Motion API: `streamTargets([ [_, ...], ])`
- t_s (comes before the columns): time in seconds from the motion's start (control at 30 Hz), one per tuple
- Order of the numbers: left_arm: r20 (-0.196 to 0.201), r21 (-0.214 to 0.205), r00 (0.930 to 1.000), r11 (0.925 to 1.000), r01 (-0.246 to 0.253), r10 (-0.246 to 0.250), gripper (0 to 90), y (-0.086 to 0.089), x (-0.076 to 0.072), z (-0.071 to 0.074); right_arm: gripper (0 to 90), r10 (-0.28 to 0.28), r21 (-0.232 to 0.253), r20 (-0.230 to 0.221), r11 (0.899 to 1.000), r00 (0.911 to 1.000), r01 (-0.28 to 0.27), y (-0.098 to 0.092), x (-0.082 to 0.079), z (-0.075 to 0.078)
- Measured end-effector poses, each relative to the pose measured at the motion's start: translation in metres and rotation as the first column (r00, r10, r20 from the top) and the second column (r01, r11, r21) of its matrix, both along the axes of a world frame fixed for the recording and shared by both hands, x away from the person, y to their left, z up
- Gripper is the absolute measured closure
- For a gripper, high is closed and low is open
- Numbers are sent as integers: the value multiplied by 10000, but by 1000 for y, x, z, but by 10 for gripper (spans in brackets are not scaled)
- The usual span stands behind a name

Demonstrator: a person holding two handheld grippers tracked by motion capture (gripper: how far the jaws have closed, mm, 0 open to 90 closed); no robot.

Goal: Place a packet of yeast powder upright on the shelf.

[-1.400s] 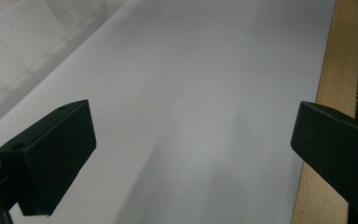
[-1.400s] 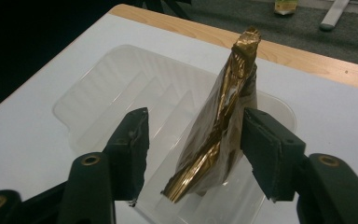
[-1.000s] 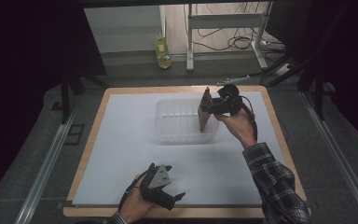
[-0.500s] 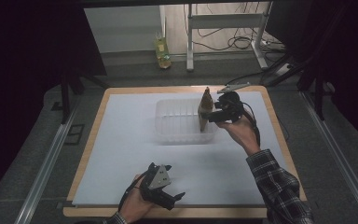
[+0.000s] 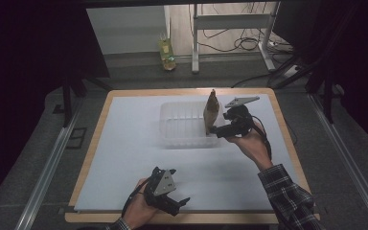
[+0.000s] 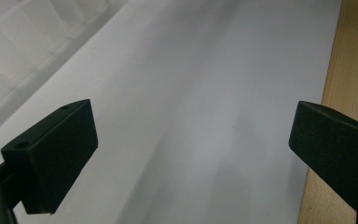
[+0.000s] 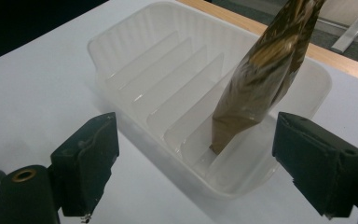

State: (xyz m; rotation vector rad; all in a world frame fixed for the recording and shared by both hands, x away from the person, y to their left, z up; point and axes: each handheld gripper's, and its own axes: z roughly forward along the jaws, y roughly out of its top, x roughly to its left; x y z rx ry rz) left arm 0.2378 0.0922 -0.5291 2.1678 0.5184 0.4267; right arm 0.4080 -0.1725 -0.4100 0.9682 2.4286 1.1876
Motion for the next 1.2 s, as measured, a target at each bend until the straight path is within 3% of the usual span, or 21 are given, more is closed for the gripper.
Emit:
streamTargets([
  [0.3,119,45,9999,10000,-33,33,5,0,0,0,130,-4,-122,283,9999,9996,8,-11,-20,-12],
  [0.5,180,53,9998,9999,-101,100,4,-1,-1,0,123,3,-505,486,9987,9988,22,-15,-36,-20],
  [0.9,207,88,9997,9999,-147,146,2,-1,-1,-1,102,-154,-289,671,9994,9976,174,-38,-64,-32],
  [1.2,254,138,9996,9998,-154,150,1,-1,-1,-1,70,-162,-609,854,9979,9962,215,-53,-80,-43],
])
